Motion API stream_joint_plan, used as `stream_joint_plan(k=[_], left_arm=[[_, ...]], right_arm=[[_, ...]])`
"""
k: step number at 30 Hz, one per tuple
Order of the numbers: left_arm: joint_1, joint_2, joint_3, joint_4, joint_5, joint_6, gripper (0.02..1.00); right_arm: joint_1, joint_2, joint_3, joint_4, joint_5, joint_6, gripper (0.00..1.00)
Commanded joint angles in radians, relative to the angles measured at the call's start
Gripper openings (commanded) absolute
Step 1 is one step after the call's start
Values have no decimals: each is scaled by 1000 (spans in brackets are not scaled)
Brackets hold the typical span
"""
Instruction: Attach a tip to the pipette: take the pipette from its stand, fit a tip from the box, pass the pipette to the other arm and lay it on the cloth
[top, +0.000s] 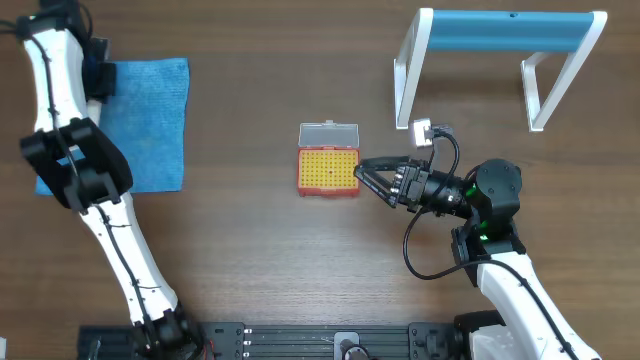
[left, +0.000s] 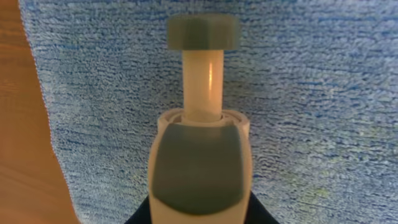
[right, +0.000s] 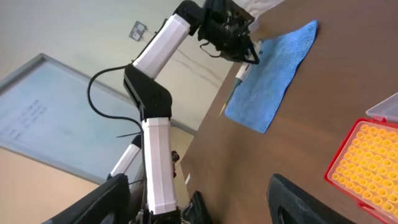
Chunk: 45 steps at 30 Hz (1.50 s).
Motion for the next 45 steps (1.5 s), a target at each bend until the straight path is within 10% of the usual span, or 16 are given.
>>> stream_joint_plan(k=[1, 20, 21, 22, 40, 45], left_arm=[[-5, 22, 14, 24, 121, -29, 27], [-27, 109, 14, 60, 157, -27, 27], [-27, 109, 14, 60, 149, -27, 354], [-27, 109, 14, 60, 149, -27, 930], [-161, -238, 449, -380, 191, -131, 943], [-277, -510, 337, -380, 188, -177, 943]], right_arm=[[4, -5, 5, 8, 26, -30, 715], [7, -5, 5, 8, 62, 2, 715], [7, -5, 5, 8, 62, 2, 715], [7, -5, 5, 8, 62, 2, 715], [-2, -26, 45, 69, 77, 52, 717], [-151, -204, 79, 80, -45, 58, 717]])
